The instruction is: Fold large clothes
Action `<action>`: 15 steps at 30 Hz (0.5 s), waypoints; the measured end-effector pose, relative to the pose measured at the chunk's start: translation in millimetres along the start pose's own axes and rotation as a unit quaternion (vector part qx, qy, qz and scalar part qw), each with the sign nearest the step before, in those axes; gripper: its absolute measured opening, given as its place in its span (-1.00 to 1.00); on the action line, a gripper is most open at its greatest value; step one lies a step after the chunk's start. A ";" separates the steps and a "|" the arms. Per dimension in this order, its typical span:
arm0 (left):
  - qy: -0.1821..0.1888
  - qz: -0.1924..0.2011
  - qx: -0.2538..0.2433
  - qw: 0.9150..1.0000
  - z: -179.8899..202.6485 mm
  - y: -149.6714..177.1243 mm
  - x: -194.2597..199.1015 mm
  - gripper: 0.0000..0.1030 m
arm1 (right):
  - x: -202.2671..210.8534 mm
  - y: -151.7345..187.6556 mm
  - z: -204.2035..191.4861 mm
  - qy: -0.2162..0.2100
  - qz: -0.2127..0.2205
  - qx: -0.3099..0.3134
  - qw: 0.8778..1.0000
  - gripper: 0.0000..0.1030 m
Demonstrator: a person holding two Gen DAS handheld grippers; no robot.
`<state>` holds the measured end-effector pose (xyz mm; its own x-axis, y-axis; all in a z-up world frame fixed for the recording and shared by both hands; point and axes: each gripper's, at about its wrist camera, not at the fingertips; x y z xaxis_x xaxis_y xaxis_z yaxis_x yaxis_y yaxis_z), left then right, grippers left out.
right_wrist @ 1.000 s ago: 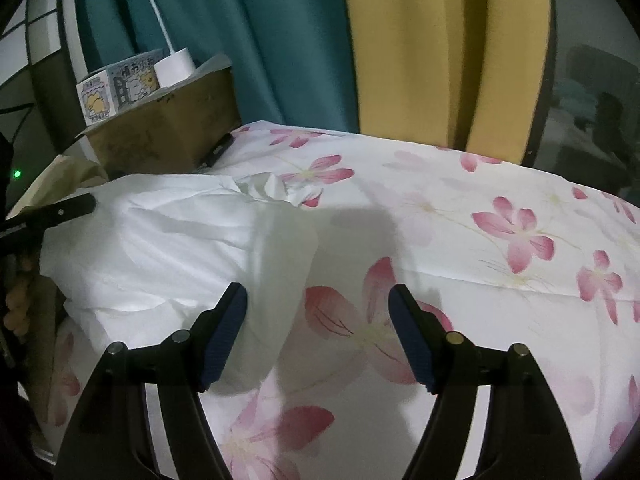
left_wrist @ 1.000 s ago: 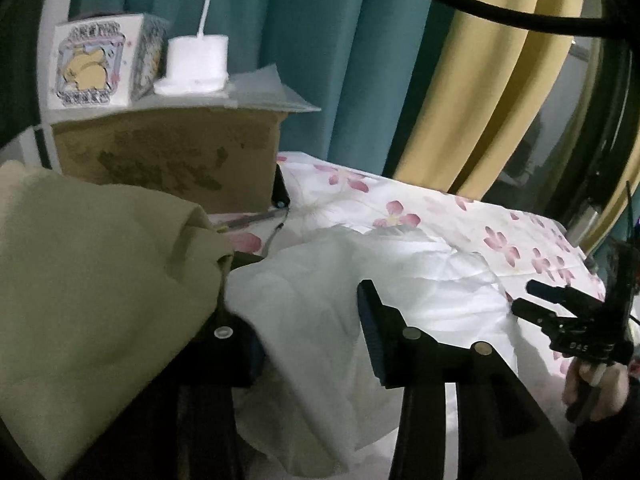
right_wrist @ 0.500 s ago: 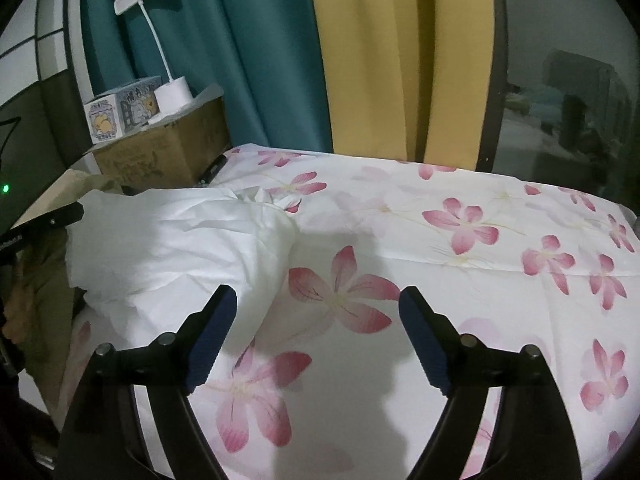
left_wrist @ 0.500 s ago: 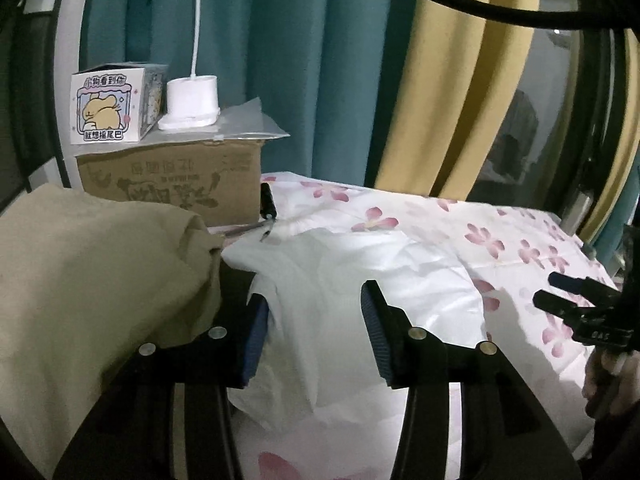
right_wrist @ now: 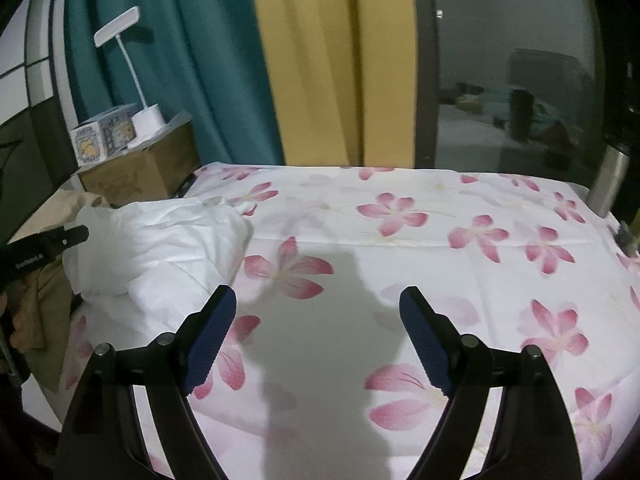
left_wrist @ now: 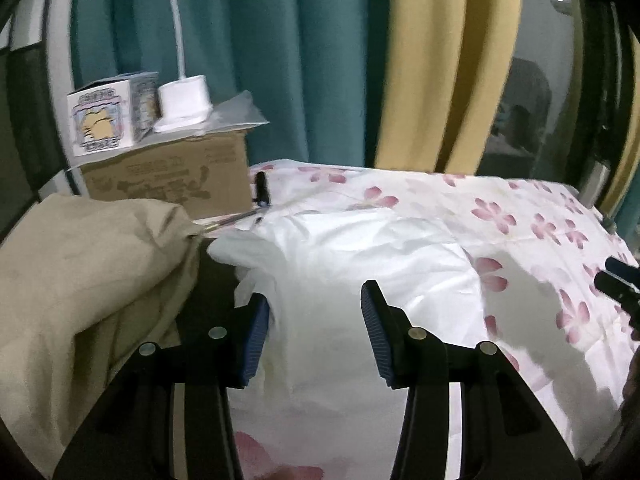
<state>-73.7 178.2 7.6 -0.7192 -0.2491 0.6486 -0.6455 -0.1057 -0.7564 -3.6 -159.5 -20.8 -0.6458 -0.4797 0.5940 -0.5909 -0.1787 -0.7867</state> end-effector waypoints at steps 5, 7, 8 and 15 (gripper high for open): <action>-0.002 -0.008 -0.013 1.000 23.5 -1.8 -2.6 -0.06 | 17.7 -0.9 18.2 0.014 0.013 -0.015 1.000 0.63; -0.003 -0.009 -0.020 1.000 33.8 -4.0 -2.0 -0.06 | 24.9 -1.7 24.0 0.018 0.018 -0.019 1.000 0.64; -0.005 -0.008 -0.023 1.000 38.2 -5.2 -1.0 -0.06 | 29.7 -2.3 27.3 0.022 0.021 -0.020 0.999 0.64; -0.043 0.003 -0.032 0.999 54.5 -18.1 12.9 -0.06 | 61.2 -7.3 43.4 0.038 0.051 -0.035 0.997 0.88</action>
Point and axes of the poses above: each gripper's, at about its wrist camera, not at the fingertips, and x roughly against the way its jaws point, z to its right, y to its underside, and after that the axes turned 5 degrees about -x, right-handed
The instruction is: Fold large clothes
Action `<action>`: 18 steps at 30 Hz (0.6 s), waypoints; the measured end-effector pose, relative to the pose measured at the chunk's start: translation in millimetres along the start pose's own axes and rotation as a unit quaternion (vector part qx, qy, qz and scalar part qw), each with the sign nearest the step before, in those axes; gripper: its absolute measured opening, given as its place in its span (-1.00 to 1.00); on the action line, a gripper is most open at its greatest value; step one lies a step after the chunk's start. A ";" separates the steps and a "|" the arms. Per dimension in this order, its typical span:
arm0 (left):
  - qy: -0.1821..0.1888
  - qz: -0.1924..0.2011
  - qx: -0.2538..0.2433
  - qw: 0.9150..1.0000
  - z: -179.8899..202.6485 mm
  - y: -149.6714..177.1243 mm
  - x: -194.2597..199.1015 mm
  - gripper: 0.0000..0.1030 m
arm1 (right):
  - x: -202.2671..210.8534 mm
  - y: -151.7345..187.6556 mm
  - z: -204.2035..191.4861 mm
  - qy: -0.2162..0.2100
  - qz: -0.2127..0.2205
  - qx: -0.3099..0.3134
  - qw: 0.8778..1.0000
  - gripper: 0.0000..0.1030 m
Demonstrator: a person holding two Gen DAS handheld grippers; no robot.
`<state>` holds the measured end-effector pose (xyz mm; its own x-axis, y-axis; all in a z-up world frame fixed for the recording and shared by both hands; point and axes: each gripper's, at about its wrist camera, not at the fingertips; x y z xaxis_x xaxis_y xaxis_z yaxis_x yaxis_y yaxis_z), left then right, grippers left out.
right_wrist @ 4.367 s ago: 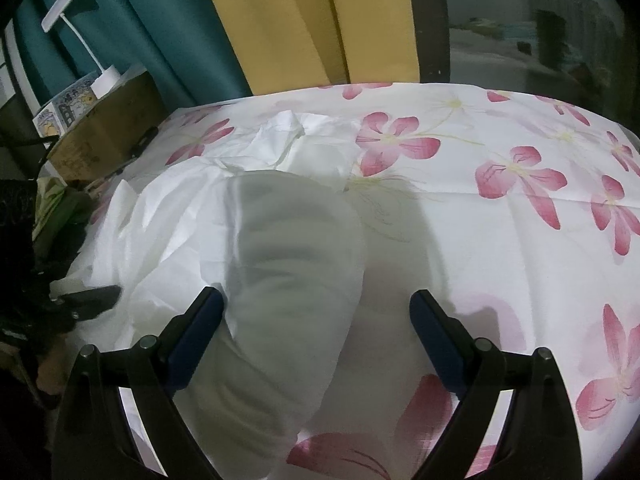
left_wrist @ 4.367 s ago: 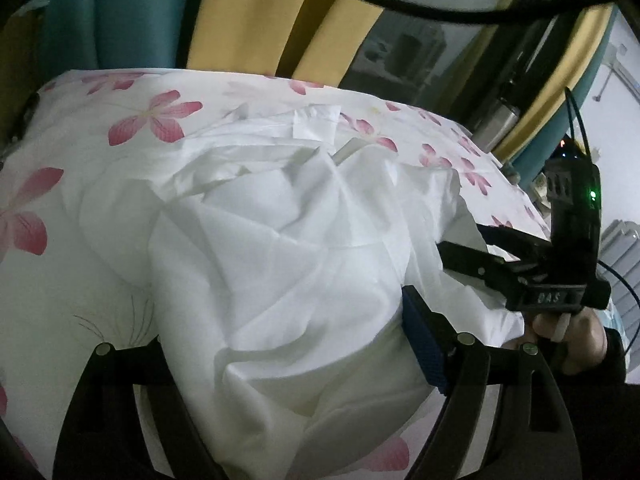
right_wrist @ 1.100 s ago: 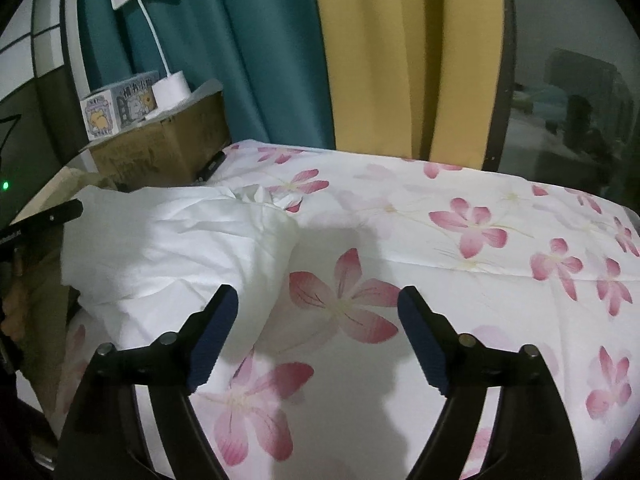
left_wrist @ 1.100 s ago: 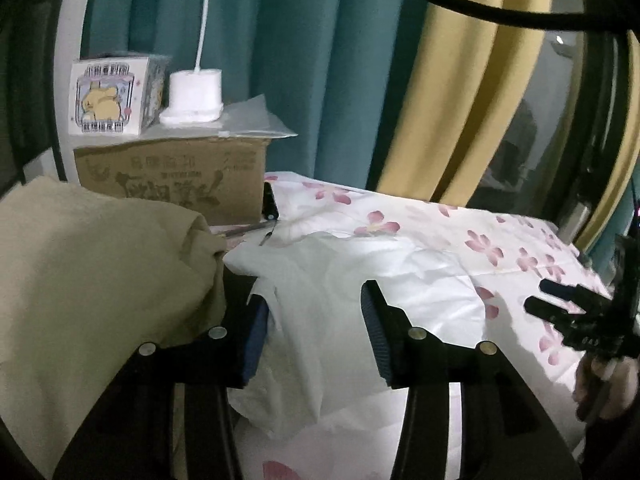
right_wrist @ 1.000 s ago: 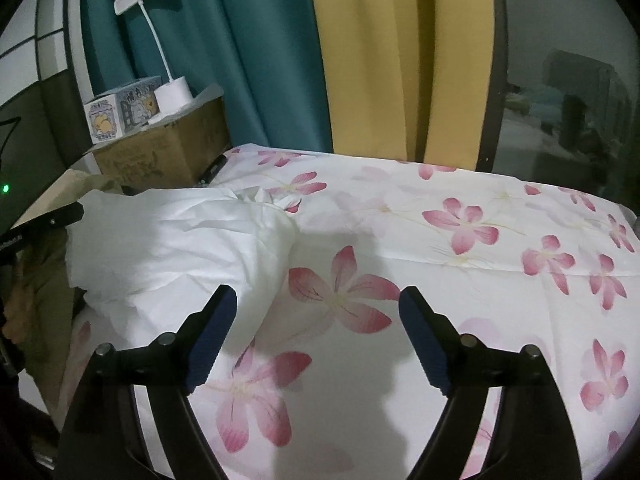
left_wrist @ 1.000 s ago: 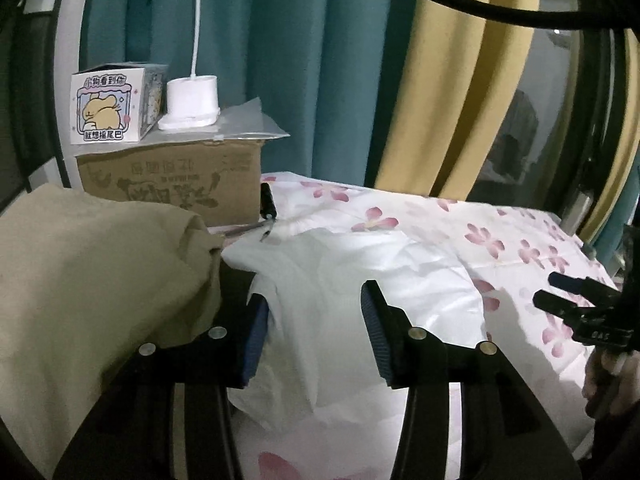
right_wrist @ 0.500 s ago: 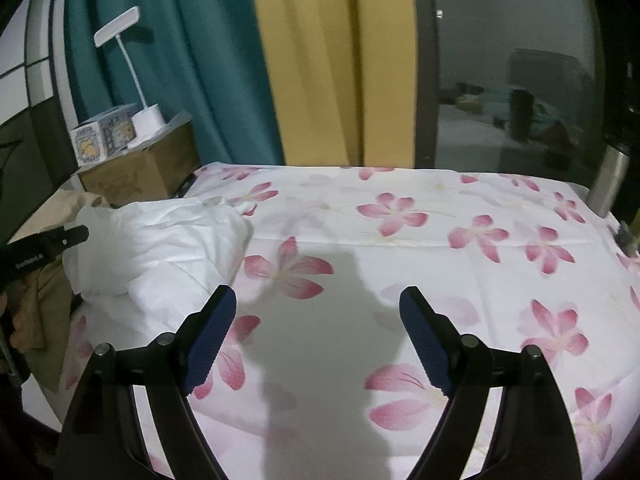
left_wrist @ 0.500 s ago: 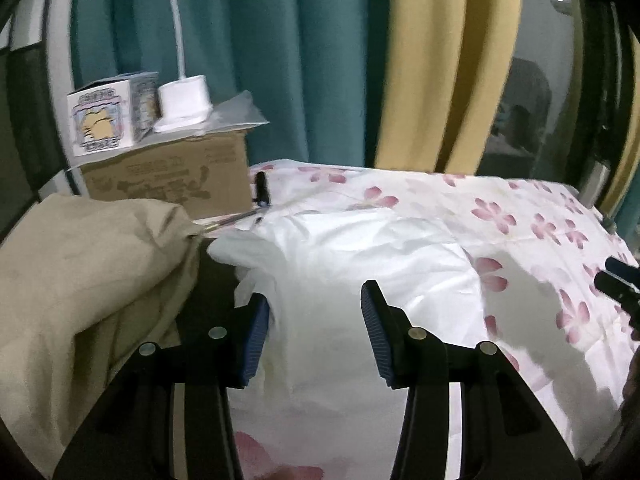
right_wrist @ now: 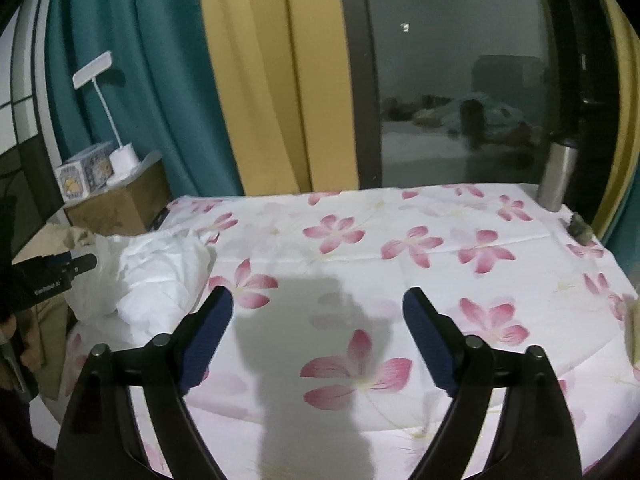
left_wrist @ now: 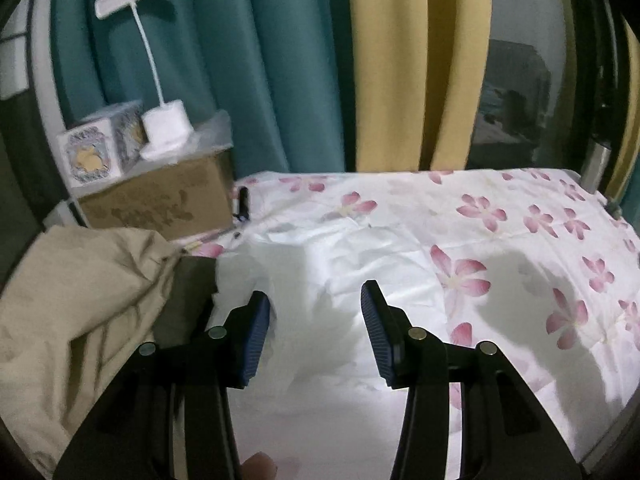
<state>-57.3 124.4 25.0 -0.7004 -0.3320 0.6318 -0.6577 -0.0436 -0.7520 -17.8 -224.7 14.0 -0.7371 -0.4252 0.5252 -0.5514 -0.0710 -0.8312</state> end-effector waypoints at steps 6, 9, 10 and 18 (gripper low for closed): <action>-0.085 0.034 0.015 0.996 -20.0 -6.6 31.6 -0.05 | 24.4 -6.8 5.3 0.006 0.020 -0.001 1.000 0.97; -0.087 0.063 0.017 0.994 -25.4 -12.4 54.1 0.17 | 32.1 -9.7 7.4 0.007 0.028 -0.001 1.000 0.97; -0.072 0.078 0.015 0.994 -24.4 -15.7 64.2 0.21 | 35.7 -11.1 7.5 0.008 0.031 -0.001 0.999 0.97; 0.011 0.120 0.001 0.993 7.8 -32.6 94.7 0.22 | 66.0 -23.5 5.1 0.015 0.061 0.006 0.998 0.97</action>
Point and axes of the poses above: each gripper's, at about its wrist camera, not at the fingertips, and x roughly against the way its jaws point, z to its right, y to its underside, and after that the axes turned 5 degrees about -x, right-handed
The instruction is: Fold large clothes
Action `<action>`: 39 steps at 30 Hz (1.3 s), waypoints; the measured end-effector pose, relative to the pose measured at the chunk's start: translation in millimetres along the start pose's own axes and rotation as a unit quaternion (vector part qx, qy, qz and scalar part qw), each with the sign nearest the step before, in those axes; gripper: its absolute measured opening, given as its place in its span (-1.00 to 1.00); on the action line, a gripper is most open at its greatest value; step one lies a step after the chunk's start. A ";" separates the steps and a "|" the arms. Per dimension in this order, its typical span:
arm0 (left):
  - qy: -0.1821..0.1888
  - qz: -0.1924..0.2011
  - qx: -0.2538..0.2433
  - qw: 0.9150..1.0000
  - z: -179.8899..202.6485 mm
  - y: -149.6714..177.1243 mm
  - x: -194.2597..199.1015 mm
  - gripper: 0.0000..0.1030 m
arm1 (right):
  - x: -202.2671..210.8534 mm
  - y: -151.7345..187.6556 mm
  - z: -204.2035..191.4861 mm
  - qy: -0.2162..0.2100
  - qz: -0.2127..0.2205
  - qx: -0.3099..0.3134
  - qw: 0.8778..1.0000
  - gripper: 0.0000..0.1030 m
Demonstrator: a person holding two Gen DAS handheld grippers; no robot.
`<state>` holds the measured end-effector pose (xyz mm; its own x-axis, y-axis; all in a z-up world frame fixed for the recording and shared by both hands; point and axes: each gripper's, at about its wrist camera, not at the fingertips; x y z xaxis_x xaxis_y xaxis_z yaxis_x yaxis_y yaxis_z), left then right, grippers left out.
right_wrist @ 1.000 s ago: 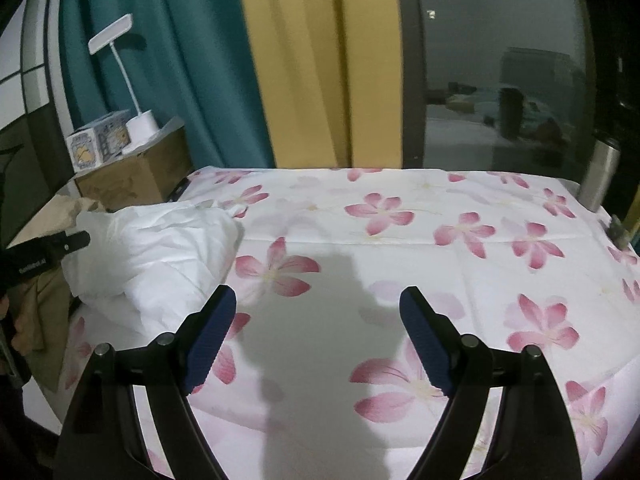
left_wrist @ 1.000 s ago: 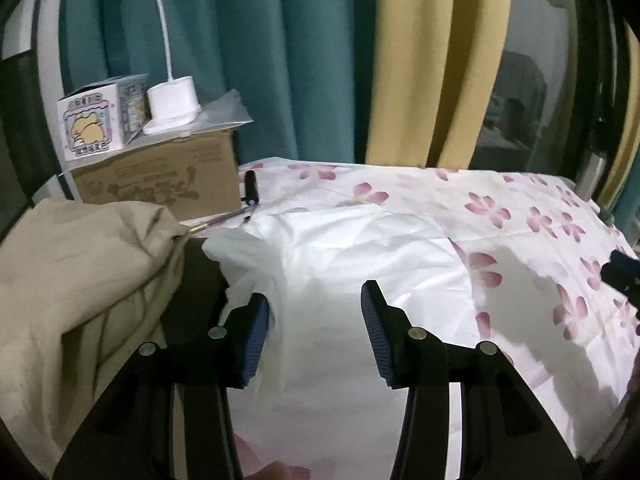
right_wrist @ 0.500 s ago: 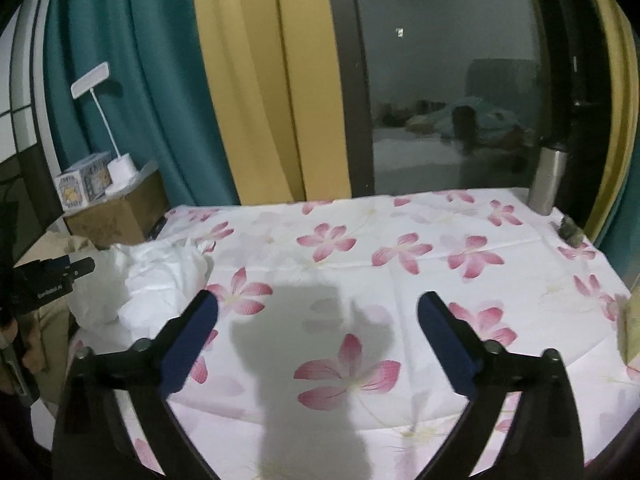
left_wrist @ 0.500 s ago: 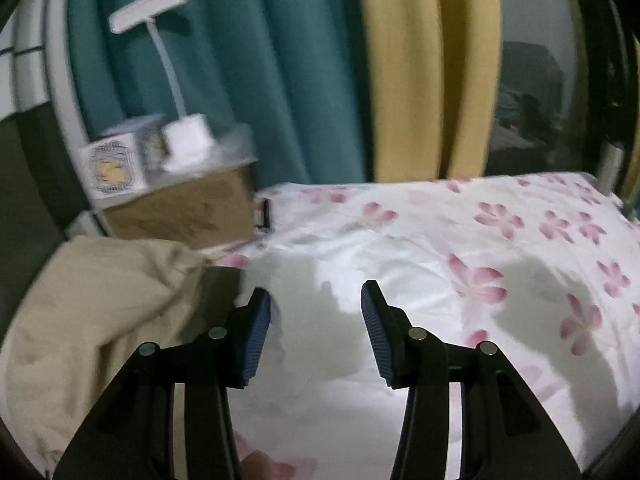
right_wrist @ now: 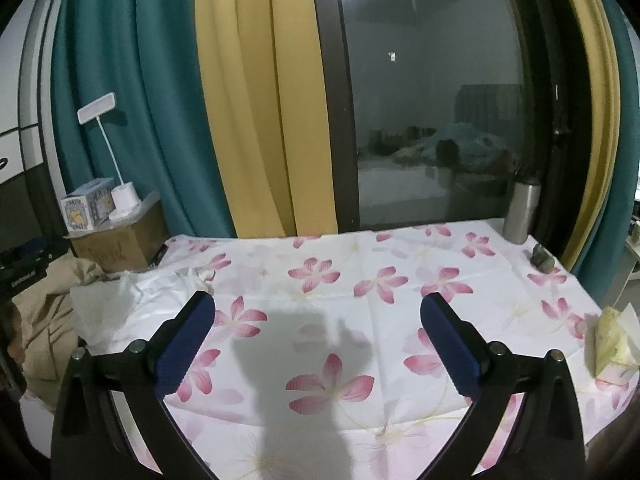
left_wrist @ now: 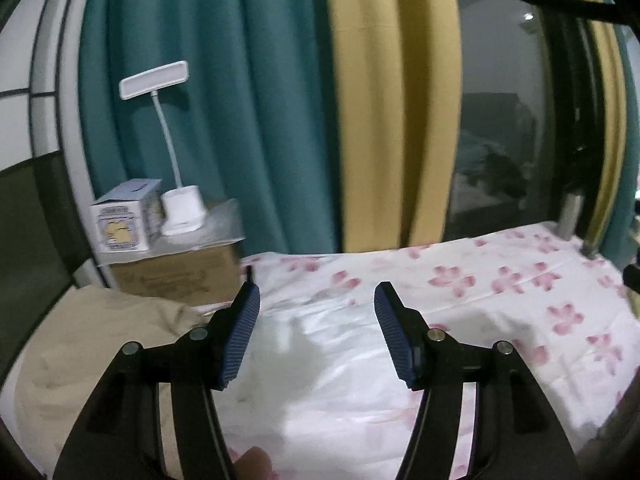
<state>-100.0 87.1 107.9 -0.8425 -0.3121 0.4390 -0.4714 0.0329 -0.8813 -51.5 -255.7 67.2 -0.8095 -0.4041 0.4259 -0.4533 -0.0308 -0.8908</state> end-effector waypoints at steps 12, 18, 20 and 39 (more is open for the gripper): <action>0.046 0.047 -0.015 0.998 37.2 -19.8 26.9 0.22 | 43.7 -24.6 8.1 0.025 0.047 0.005 0.999 0.97; 0.055 0.065 -0.012 0.996 39.4 -26.4 40.1 0.22 | 62.9 -32.6 6.2 0.031 0.066 0.012 0.997 0.98; 0.050 0.074 -0.009 0.996 39.2 -28.7 45.6 0.22 | 69.8 -35.5 3.8 0.033 0.074 0.016 0.997 0.98; 0.043 0.131 0.023 0.990 17.1 -36.6 95.1 0.22 | 115.6 -51.3 -36.3 0.018 0.143 0.053 0.988 0.98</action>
Point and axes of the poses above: each gripper's, at about its wrist camera, not at the fingertips, and x roughly against the way its jaws point, z to its right, y to its underside, and after that the axes turned 5 degrees about -x, right-handed
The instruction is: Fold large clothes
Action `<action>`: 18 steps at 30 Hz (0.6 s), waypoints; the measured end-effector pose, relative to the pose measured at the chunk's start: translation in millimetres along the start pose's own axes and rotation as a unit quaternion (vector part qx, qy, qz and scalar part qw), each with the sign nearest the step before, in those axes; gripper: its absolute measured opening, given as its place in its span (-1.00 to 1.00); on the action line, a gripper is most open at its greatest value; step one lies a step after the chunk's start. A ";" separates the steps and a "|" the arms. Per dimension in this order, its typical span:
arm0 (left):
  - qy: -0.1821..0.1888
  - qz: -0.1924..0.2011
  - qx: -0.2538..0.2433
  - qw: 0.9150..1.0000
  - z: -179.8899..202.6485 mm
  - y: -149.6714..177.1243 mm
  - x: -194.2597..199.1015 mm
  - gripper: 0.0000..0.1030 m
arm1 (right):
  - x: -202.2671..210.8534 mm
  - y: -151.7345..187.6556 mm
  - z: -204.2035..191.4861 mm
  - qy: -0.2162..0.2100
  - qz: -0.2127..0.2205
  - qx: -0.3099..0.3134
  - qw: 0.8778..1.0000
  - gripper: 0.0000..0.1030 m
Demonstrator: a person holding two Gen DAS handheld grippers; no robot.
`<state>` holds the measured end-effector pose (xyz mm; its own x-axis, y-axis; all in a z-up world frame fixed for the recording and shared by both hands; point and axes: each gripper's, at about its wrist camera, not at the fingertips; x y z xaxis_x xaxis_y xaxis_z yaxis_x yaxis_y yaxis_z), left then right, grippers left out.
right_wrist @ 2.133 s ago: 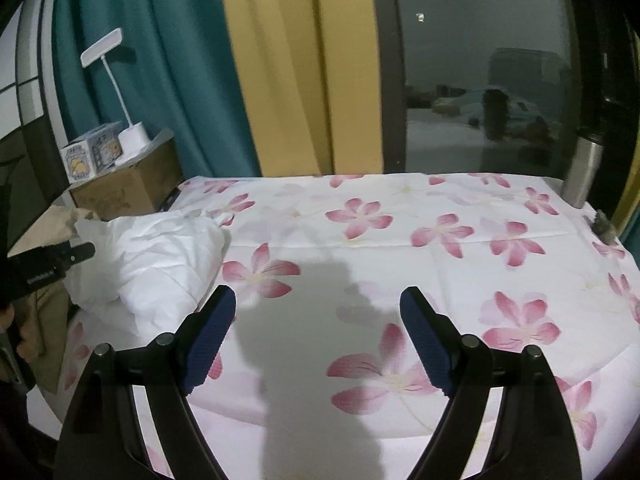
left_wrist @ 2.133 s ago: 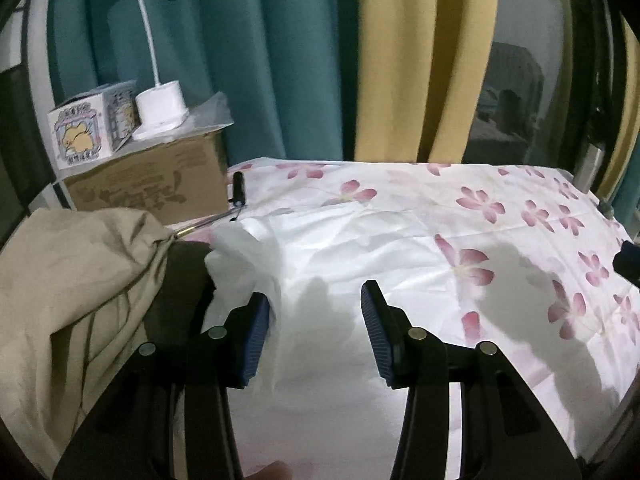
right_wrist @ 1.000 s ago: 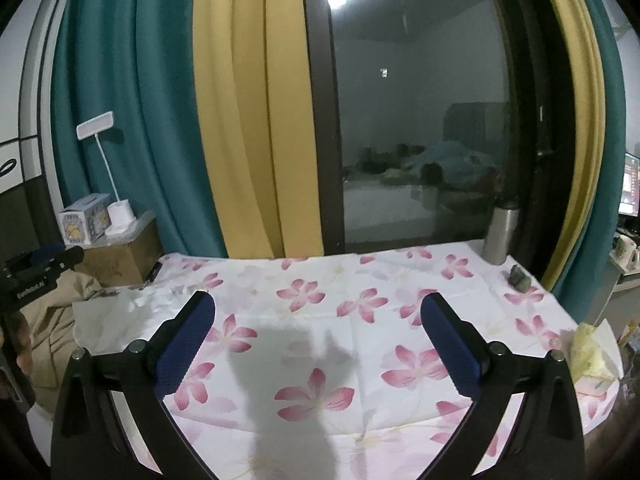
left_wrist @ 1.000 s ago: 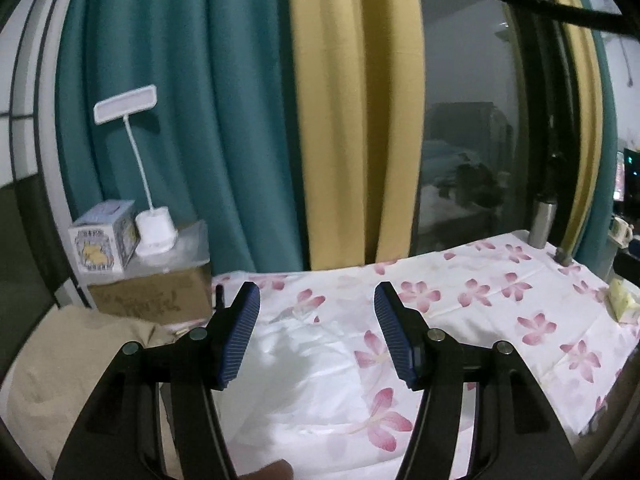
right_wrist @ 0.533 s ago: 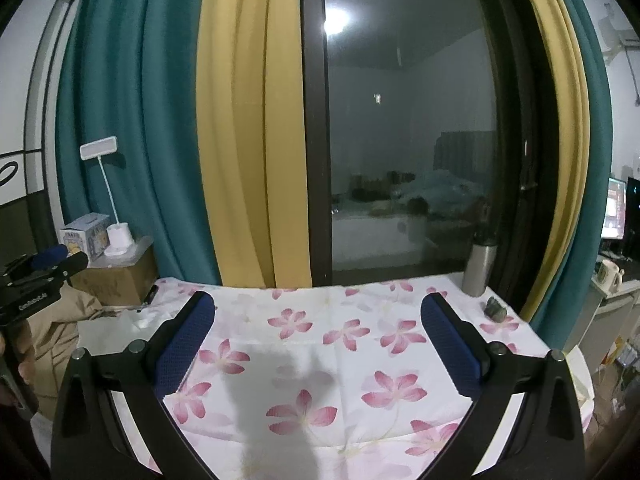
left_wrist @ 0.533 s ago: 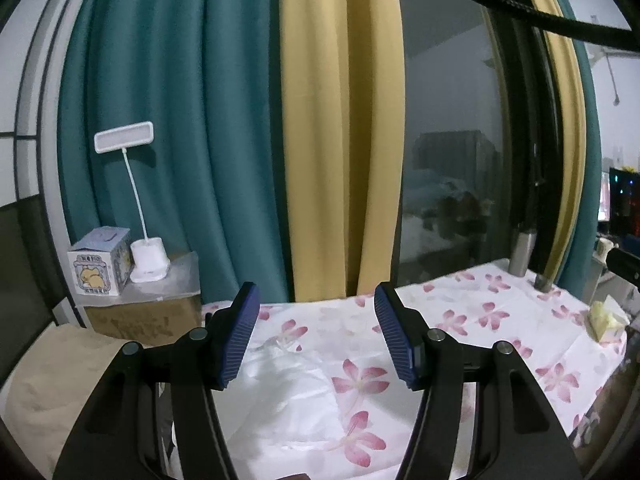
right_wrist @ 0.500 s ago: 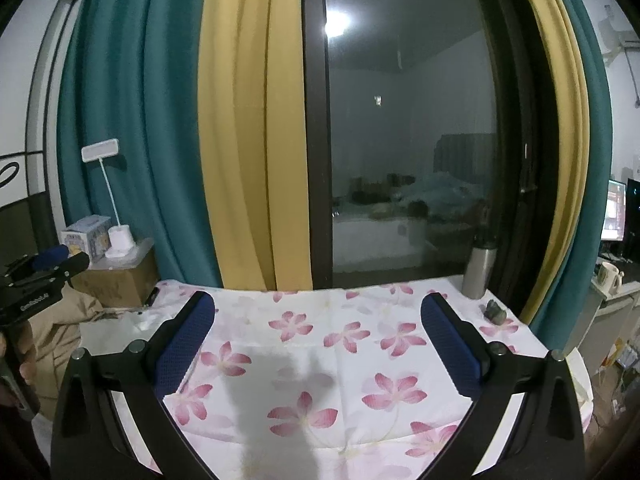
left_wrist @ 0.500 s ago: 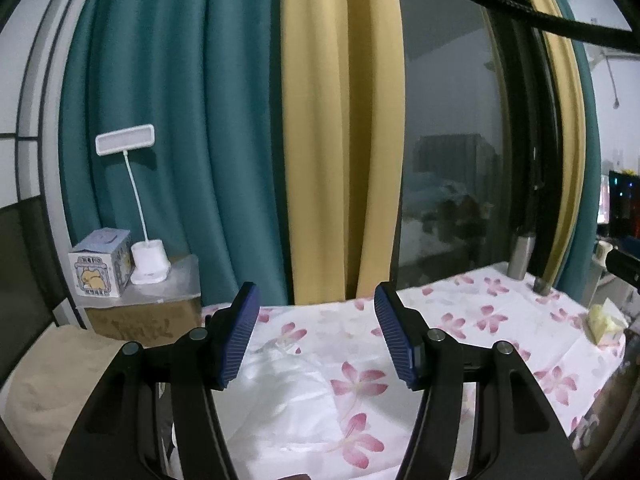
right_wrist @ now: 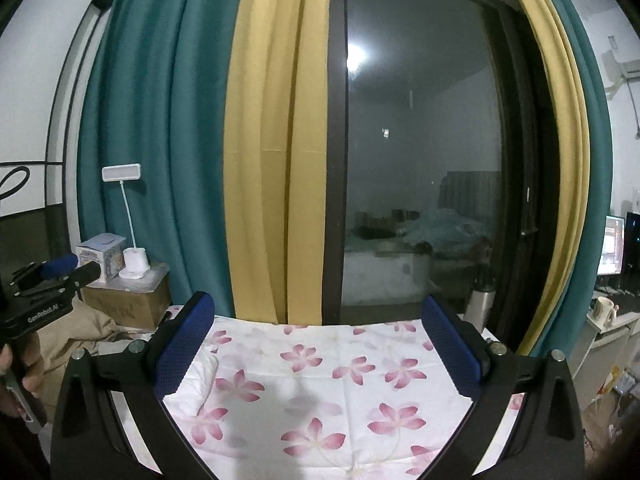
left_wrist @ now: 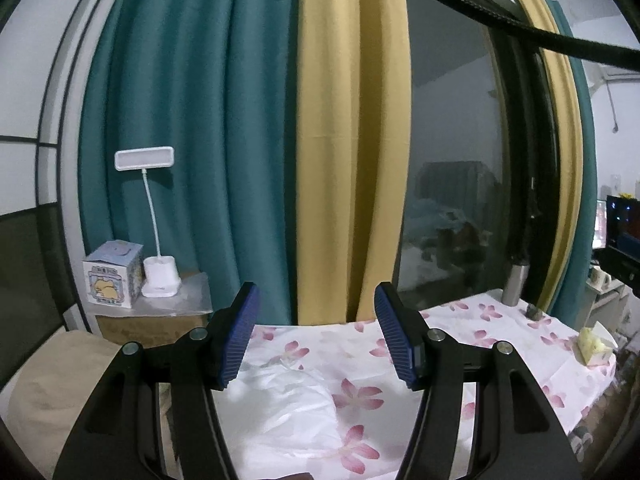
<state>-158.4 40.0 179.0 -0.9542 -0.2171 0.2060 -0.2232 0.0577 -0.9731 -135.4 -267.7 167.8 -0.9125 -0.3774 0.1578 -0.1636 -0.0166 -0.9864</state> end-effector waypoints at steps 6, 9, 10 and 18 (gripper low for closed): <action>-0.010 -0.012 0.007 1.000 -11.1 6.8 -5.5 0.22 | -8.0 5.2 -4.8 0.002 -0.006 -0.002 1.000 0.98; -0.011 -0.016 0.007 1.000 -15.3 9.6 -7.3 0.22 | -14.0 9.3 -4.6 0.008 -0.016 -0.001 1.000 0.98; -0.012 -0.018 0.008 1.000 -16.4 11.1 -7.8 0.22 | -16.4 11.1 -4.5 0.011 -0.020 -0.002 1.000 0.98; -0.005 -0.031 0.017 0.999 -23.1 20.9 -13.1 0.22 | -25.2 19.7 -3.6 0.024 -0.035 -0.006 0.999 0.98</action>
<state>-155.2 66.5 158.4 -0.9364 -0.2290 0.2659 -0.2758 0.0114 -0.9612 -117.0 -255.1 144.5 -0.9156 -0.3305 0.2292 -0.2323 -0.0307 -0.9722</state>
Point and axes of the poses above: each gripper's, at about its wrist camera, not at the fingertips, and x roughly against the way its jaws point, z to its right, y to its underside, and after that the axes turned 5 degrees about -x, right-handed
